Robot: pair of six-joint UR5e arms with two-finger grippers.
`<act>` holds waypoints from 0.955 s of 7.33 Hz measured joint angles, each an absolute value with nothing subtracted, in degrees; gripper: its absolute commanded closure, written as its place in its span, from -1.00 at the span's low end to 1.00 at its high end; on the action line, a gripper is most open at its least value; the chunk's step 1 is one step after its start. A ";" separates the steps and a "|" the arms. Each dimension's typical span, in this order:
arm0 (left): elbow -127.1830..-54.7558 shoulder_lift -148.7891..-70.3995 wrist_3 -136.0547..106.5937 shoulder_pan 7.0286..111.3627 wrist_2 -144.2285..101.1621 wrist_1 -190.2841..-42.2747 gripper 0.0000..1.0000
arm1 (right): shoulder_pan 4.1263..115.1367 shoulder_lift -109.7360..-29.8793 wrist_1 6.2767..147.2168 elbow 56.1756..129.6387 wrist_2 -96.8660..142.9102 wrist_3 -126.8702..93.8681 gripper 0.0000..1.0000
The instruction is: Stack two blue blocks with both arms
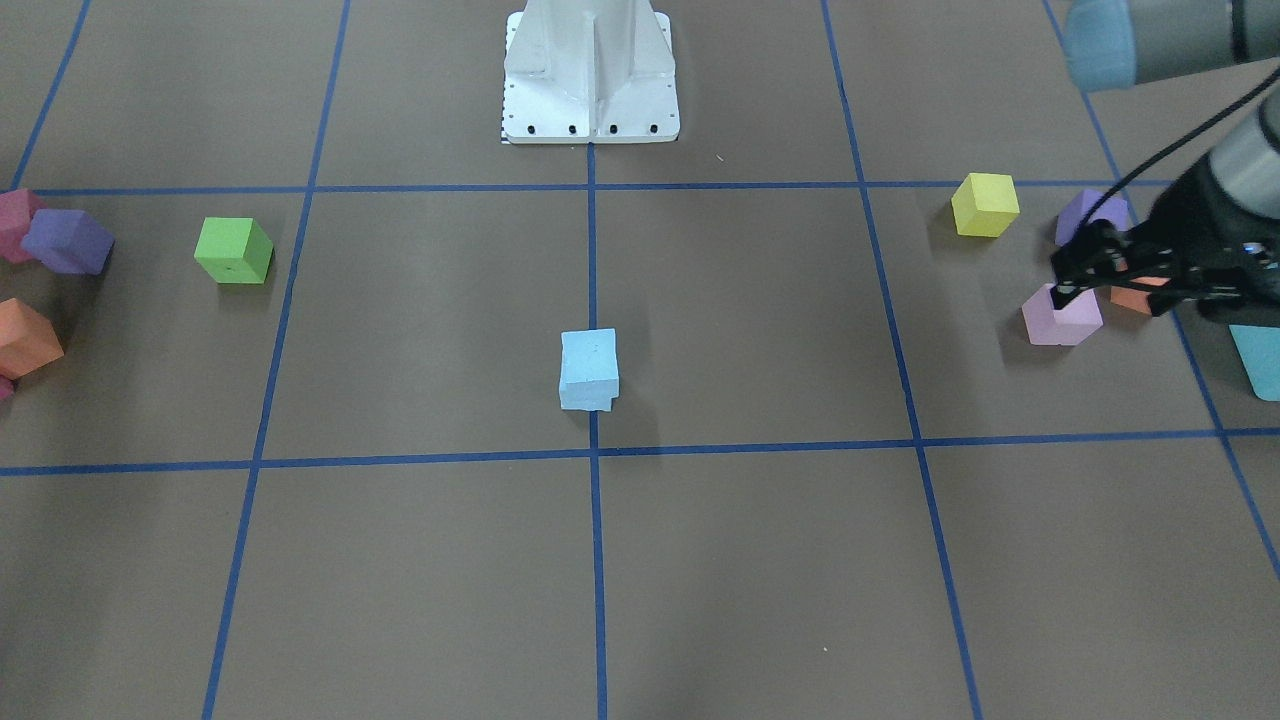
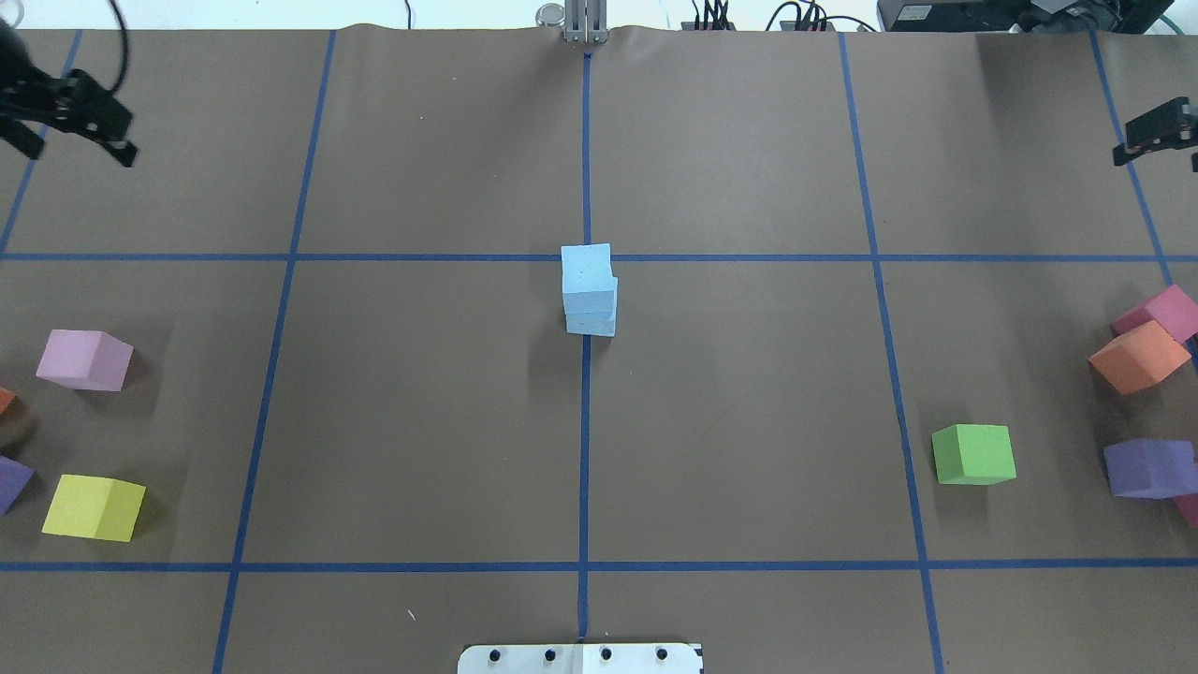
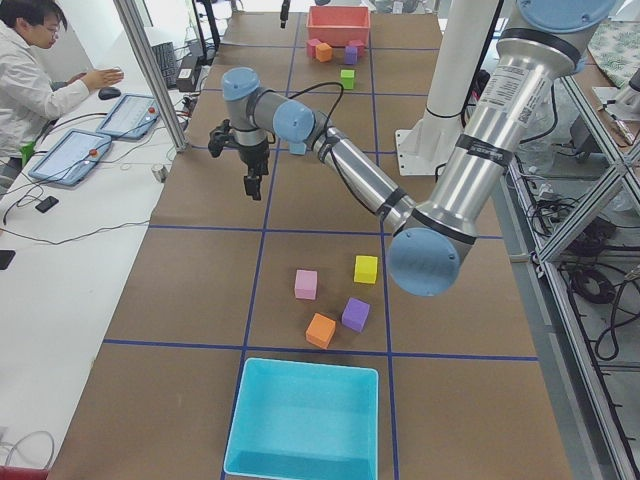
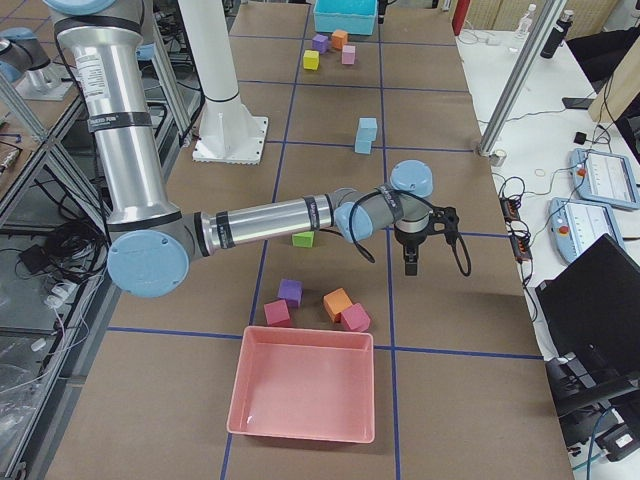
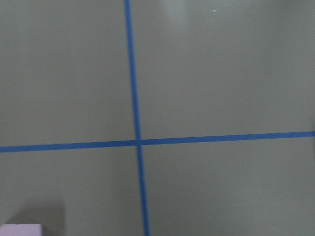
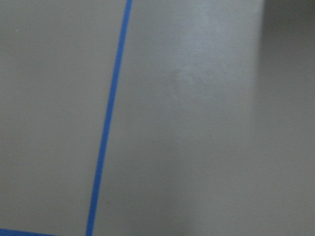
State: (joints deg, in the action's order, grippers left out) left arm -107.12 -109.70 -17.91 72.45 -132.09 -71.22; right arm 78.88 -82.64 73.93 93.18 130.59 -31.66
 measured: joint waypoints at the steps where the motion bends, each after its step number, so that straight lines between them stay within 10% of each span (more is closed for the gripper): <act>1: -106.10 -105.95 -10.48 76.28 -132.14 -70.98 -1.00 | 81.26 -85.65 75.67 95.79 131.22 -31.11 -1.00; 7: -101.56 -86.60 -1.34 81.67 -132.36 -84.98 -1.00 | 87.00 -91.28 94.57 106.15 131.69 -18.63 -1.00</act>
